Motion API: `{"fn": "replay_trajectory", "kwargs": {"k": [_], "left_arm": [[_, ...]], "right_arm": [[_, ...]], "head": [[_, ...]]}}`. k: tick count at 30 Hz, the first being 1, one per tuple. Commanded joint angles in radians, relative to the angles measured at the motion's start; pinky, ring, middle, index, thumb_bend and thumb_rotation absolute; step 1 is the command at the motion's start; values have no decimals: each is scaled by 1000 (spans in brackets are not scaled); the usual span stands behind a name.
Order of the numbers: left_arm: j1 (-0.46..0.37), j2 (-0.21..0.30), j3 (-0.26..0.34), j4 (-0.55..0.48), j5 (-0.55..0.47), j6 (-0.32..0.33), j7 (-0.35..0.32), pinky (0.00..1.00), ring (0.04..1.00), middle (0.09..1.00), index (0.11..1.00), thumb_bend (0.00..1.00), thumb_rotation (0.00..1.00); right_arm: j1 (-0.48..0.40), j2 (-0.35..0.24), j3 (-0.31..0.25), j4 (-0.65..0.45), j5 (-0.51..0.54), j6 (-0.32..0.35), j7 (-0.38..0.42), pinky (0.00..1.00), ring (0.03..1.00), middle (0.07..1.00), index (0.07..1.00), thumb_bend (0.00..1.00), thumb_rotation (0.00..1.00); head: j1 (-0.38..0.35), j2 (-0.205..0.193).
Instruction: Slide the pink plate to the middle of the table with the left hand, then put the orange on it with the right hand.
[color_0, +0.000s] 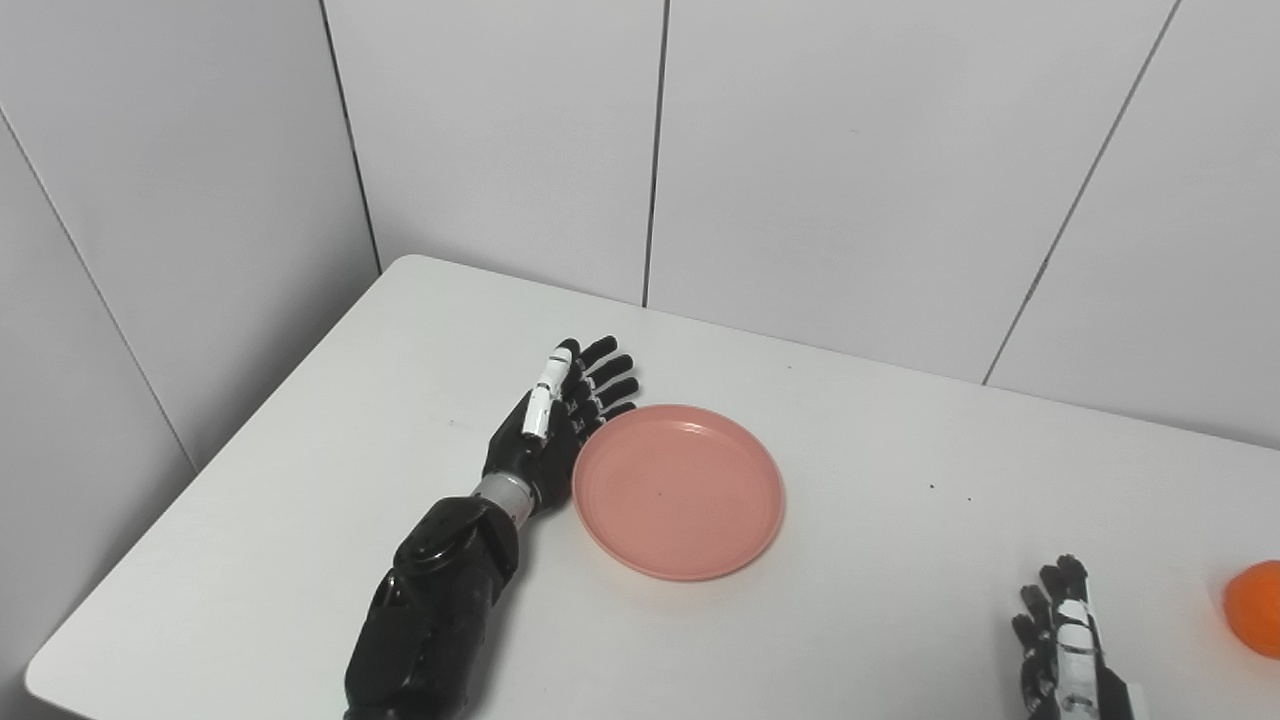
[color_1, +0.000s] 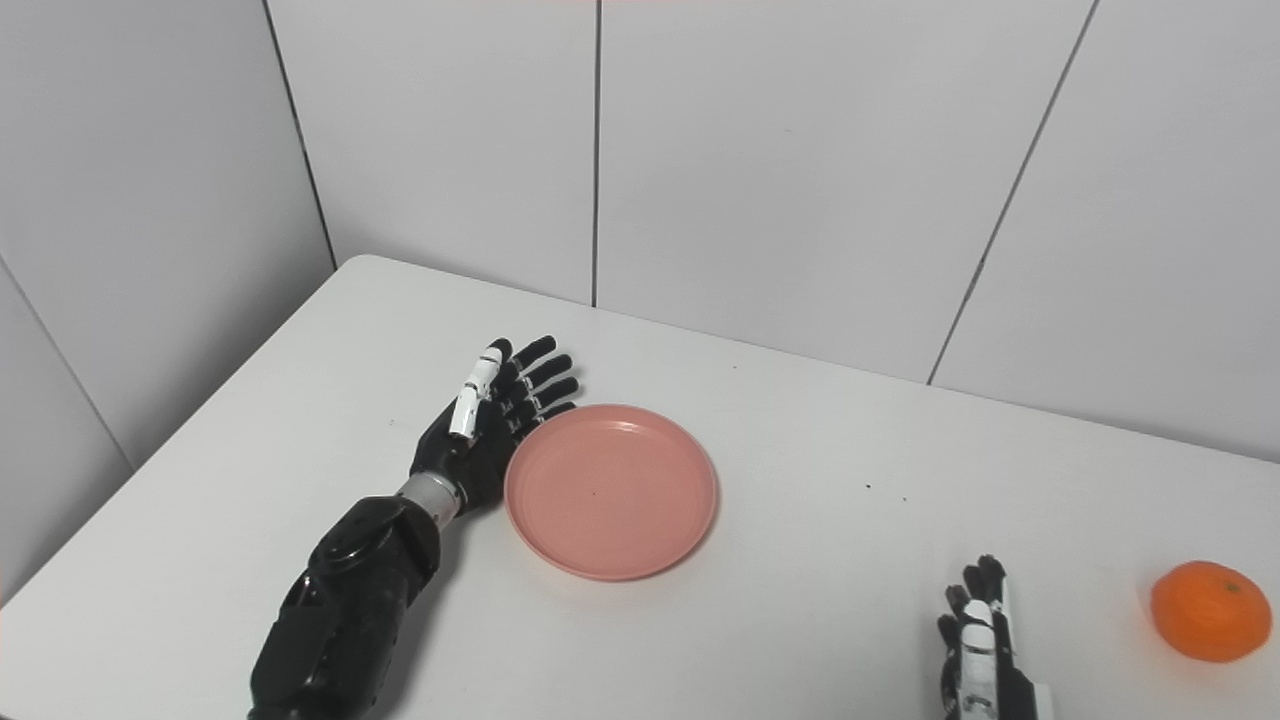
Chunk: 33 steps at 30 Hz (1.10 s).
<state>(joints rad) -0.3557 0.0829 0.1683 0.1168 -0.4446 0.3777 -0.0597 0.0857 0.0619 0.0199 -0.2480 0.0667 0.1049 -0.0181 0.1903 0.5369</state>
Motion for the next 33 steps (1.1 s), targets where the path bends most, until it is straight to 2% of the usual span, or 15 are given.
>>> {"fn": "replay_trajectory", "kwargs": {"k": [1,15,28,33], "left_arm": [[-4,-22,-20,-22,14,16,-4,857,864,872,853,340,1000],[21,-87,-74,-52,46,6,-8,867,878,889,875,346,1000],[63,-148,-112,-121,95,23,31,869,870,882,870,342,1000],[83,-171,-140,-145,123,-4,27,878,881,887,877,354,1000]], "right_arm": [[-16,10,3,-14,-11,-42,-5,1000,985,999,1000,213,1000],[-15,37,9,-24,-32,-29,-17,992,970,992,999,219,1000],[-16,58,18,-44,-40,-10,-34,989,964,983,988,220,1000],[-21,64,24,-50,-50,3,-41,987,962,981,989,229,1000]], "head": [[-2,5],[-61,31],[-106,63],[-116,79]]}}
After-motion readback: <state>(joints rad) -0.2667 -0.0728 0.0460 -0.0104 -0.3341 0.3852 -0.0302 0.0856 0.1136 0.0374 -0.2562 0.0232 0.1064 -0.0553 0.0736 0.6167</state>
